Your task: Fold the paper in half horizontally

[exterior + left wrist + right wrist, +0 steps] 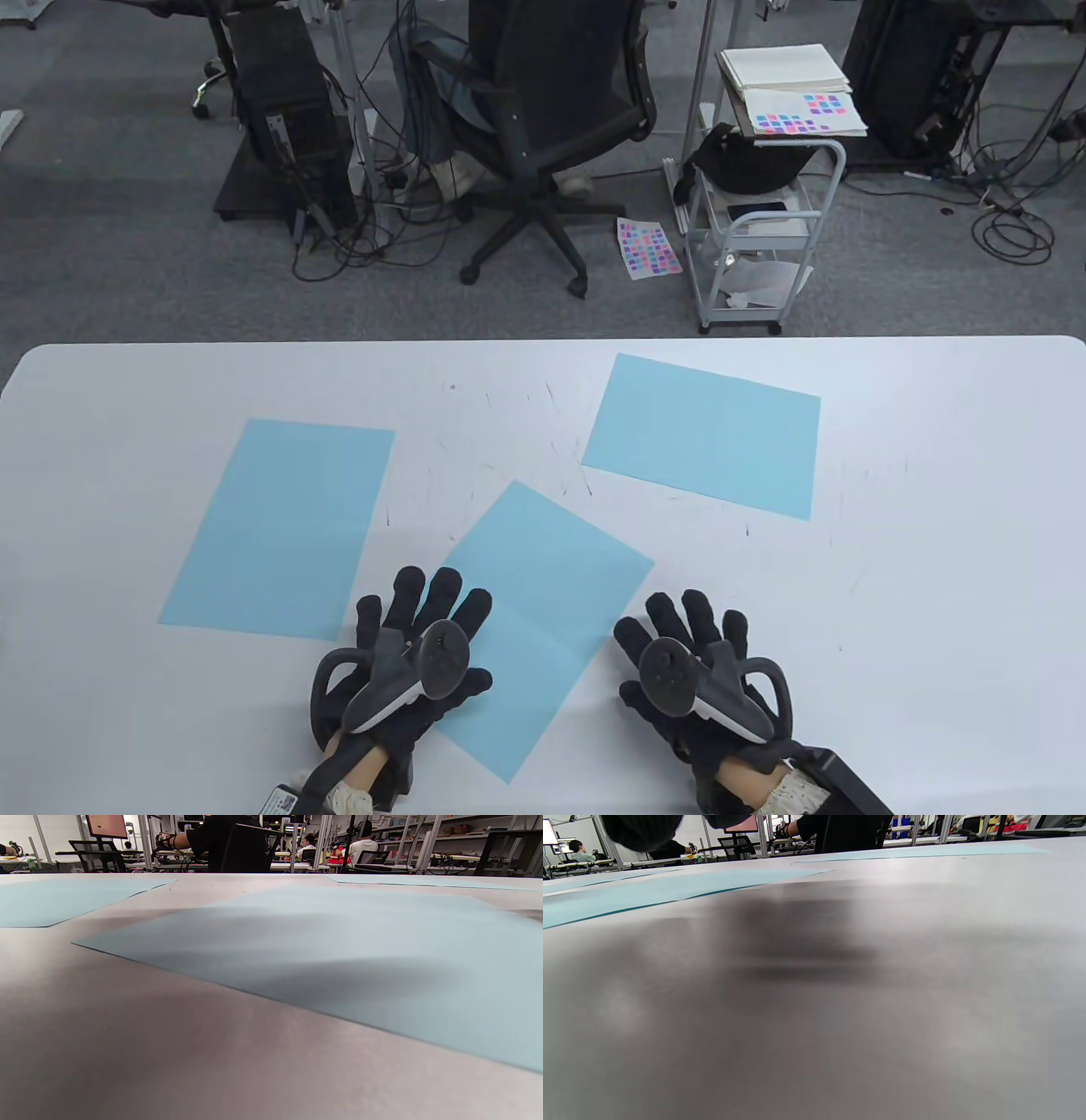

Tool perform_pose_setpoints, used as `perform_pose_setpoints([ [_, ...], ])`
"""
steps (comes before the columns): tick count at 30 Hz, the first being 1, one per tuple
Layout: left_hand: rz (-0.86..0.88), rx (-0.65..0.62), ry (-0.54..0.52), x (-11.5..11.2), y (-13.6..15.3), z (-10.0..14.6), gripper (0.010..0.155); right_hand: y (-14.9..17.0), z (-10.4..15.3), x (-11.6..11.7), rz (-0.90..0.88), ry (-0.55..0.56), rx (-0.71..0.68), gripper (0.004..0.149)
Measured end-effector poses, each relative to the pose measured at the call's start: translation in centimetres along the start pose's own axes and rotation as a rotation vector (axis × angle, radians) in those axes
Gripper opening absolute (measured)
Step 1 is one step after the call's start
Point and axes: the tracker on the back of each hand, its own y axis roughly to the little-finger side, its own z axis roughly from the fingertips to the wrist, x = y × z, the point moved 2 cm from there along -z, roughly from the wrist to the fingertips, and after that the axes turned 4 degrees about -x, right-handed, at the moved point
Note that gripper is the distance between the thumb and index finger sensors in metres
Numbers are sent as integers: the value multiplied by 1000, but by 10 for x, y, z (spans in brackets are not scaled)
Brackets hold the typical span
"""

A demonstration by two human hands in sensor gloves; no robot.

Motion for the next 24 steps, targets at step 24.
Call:
perform_pose_setpoints([
  [24, 30, 12, -9, 1, 6, 3, 84, -55, -85, 18, 17, -259, 105, 75],
])
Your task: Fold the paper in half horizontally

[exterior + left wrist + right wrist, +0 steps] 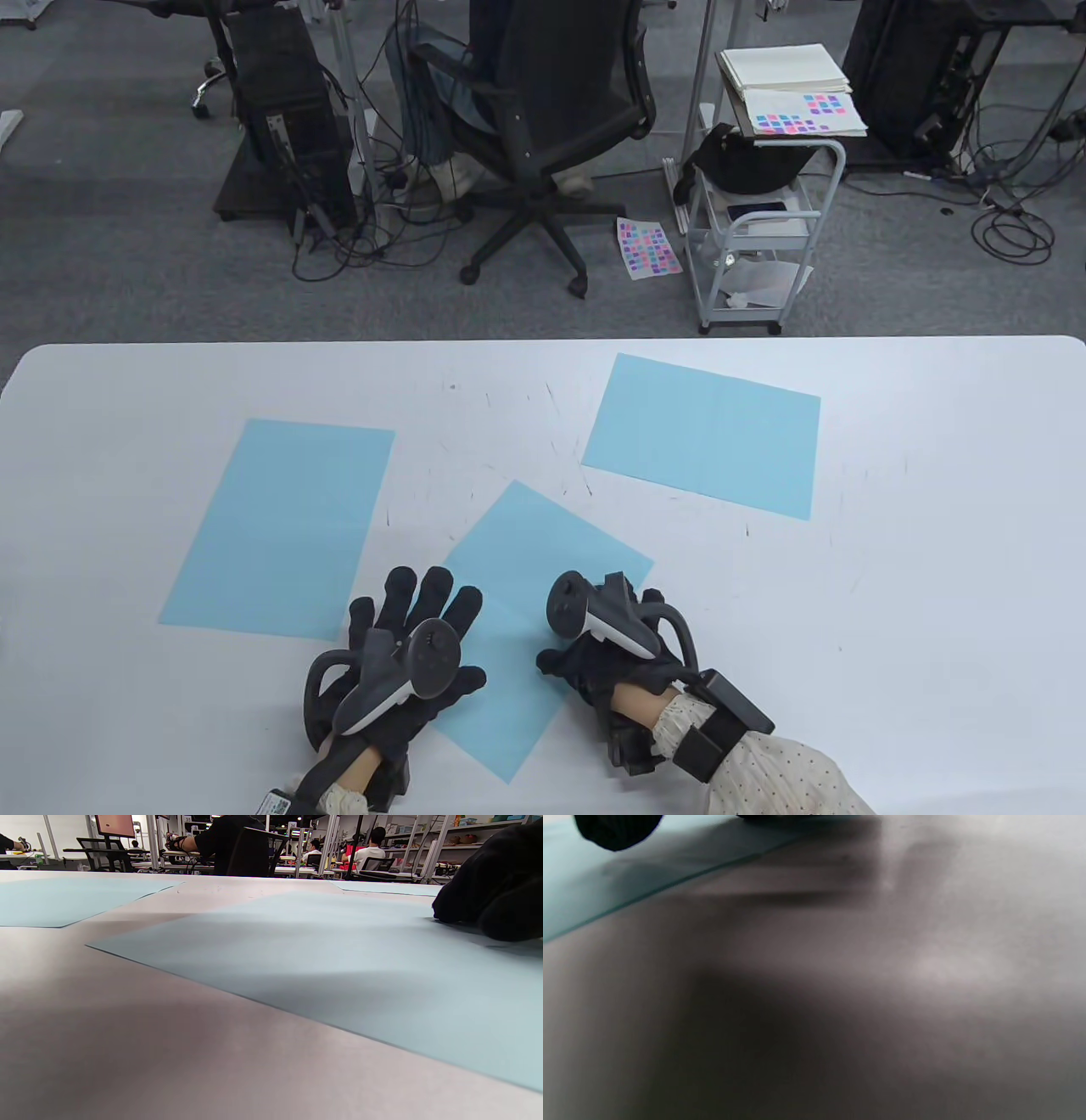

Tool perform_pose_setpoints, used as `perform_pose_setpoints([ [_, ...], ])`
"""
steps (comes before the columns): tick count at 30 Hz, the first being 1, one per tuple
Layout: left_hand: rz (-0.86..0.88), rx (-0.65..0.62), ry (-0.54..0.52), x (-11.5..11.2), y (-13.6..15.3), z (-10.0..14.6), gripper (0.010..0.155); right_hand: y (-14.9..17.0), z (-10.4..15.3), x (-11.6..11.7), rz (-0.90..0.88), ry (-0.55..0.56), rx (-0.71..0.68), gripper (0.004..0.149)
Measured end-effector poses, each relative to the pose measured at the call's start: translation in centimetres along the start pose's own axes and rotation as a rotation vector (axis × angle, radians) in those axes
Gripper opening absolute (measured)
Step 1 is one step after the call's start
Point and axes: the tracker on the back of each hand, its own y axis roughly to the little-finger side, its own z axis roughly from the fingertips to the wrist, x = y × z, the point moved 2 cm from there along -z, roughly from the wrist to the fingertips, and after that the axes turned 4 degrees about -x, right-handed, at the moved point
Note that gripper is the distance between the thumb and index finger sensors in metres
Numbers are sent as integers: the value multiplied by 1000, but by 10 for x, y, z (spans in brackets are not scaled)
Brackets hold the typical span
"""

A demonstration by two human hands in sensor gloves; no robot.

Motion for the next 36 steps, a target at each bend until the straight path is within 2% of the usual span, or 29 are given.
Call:
perform_pose_setpoints([
  [8, 5, -1, 4, 0, 1, 0, 84, 13, -5, -6, -5, -42, 30, 73],
  [22, 18, 3, 9, 0, 3, 0, 84, 60, -20, -16, -186, -86, 81, 69],
  [29, 9, -1, 23, -1, 2, -1, 84, 65, -31, -20, -241, -94, 41, 68],
  [36, 7, 3, 35, -2, 3, -2, 84, 60, -36, -23, -211, -106, 41, 67],
])
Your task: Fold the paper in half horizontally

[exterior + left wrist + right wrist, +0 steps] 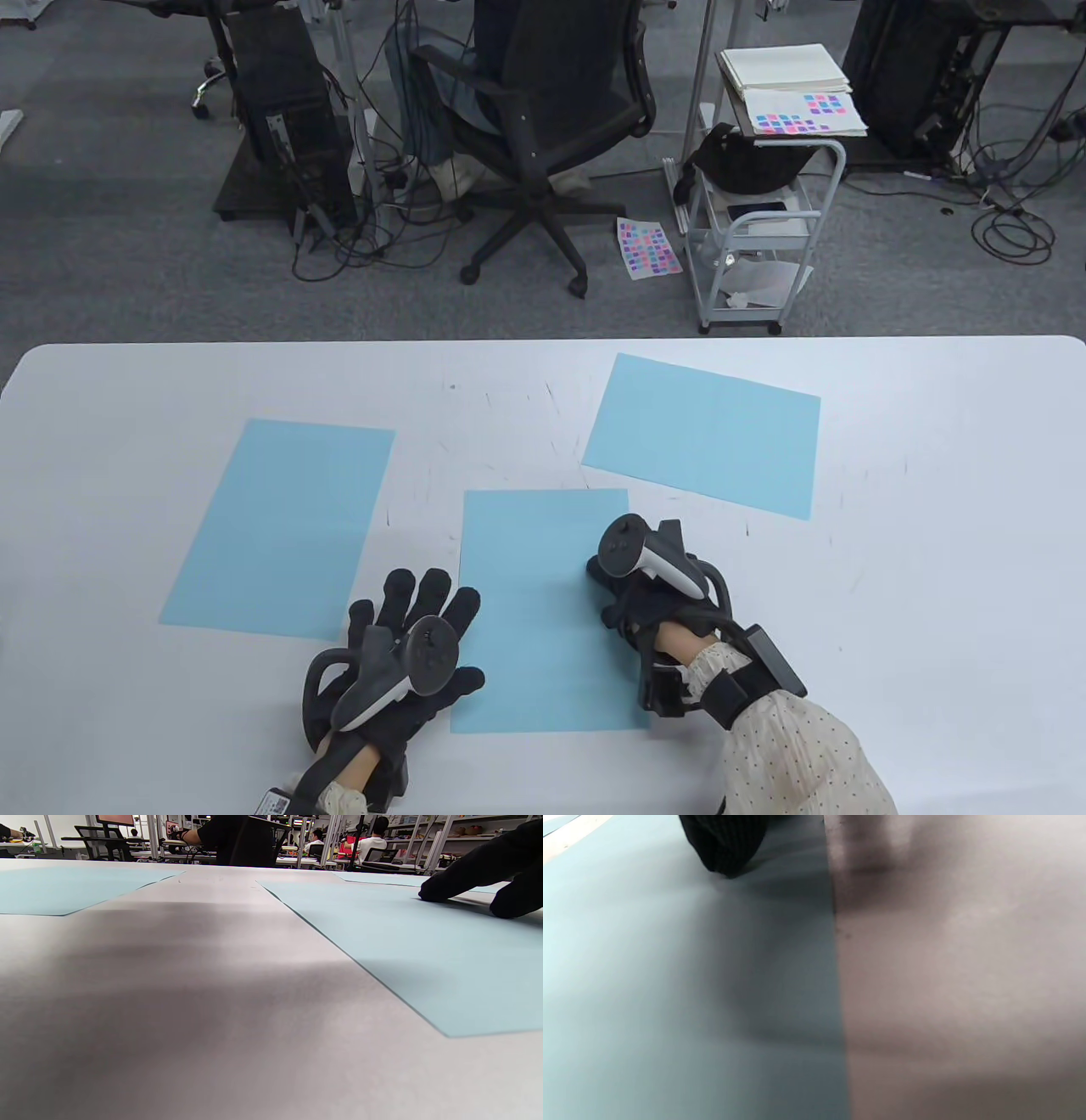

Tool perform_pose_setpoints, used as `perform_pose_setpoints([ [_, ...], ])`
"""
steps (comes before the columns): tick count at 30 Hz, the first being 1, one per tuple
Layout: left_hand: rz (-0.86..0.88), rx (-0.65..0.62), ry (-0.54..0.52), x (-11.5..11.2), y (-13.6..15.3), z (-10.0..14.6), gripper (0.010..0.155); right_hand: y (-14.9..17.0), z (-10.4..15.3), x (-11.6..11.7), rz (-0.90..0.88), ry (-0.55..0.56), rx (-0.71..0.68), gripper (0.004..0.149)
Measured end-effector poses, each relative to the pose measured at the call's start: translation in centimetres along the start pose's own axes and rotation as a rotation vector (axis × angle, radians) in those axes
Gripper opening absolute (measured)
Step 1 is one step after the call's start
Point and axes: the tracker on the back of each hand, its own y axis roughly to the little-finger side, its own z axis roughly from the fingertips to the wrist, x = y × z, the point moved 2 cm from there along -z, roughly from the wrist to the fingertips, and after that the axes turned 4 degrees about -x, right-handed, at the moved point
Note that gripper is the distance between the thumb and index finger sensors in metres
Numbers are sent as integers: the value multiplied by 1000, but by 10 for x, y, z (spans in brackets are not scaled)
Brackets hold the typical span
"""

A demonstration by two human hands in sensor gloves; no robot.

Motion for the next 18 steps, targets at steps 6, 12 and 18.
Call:
perform_pose_setpoints([
  [6, 4, 0, 7, 0, -1, 0, 84, -4, 24, -9, 0, 113, -82, 68],
  [12, 6, 2, 23, -2, 1, -2, 84, 1, 70, -4, 57, 152, -201, 64],
  [18, -4, 10, 36, -4, 3, -4, 84, 18, 85, 26, 74, 74, -222, 67],
])
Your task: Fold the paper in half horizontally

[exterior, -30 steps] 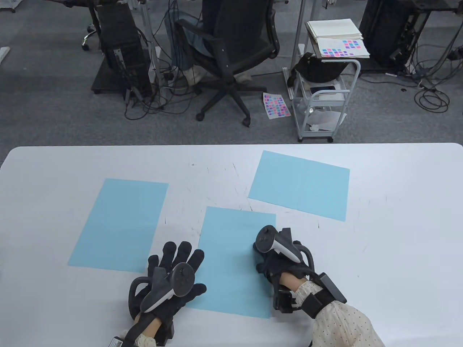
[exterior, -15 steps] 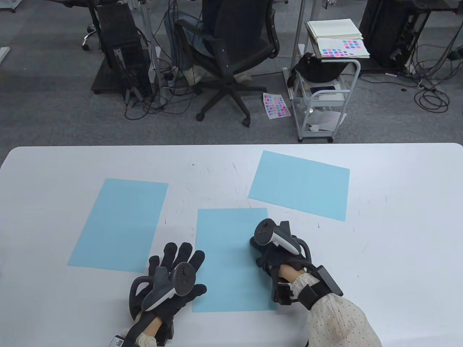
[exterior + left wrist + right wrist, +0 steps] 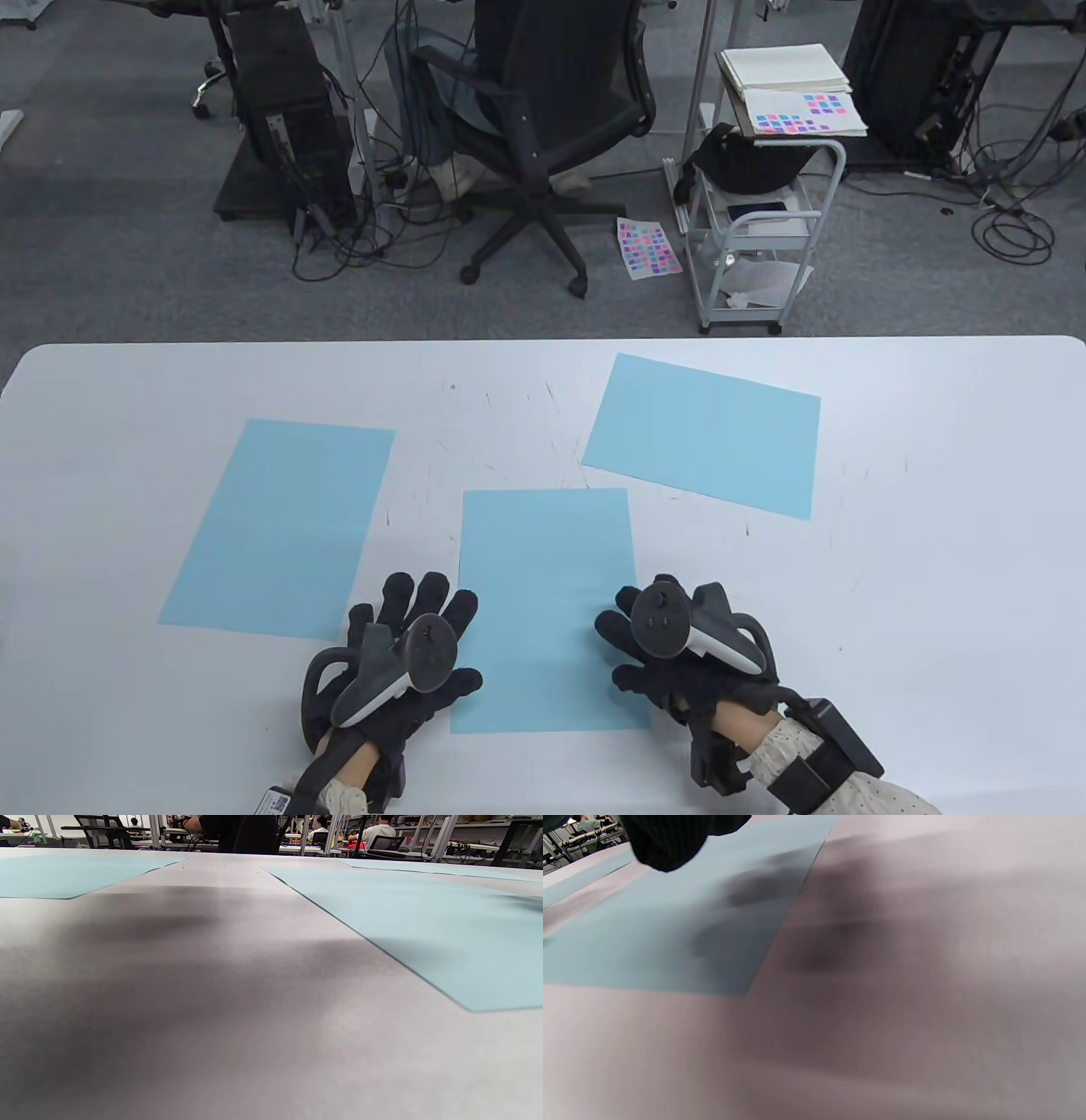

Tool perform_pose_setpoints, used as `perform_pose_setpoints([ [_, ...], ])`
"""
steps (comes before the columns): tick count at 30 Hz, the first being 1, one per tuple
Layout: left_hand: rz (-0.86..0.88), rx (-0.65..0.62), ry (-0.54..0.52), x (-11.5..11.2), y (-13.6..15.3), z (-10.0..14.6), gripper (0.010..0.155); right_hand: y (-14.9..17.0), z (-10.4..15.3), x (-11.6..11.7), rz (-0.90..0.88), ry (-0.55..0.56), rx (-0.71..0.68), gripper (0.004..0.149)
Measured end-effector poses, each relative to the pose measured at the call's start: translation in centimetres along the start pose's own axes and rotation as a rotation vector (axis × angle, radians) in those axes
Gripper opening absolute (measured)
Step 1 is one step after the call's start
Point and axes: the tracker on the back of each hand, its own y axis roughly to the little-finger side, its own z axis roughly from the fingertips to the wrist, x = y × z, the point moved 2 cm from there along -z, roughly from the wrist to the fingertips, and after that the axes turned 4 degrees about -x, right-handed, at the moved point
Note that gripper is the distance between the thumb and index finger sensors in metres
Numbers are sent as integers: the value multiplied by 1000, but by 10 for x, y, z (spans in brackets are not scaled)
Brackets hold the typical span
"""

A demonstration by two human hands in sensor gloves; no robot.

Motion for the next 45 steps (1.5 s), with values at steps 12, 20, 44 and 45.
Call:
perform_pose_setpoints([
  [12, -21, 2, 4, 0, -1, 0, 84, 11, -4, 20, 29, -50, 8, 68],
  [20, -14, 0, 23, -1, -1, -1, 82, 12, -3, 21, 18, -61, 6, 68],
  [44, 107, 186, 119, 51, 28, -88, 80, 9, -3, 20, 34, -50, 5, 67],
  [45, 113, 189, 127, 52, 27, -92, 80, 9, -3, 20, 38, -50, 6, 67],
])
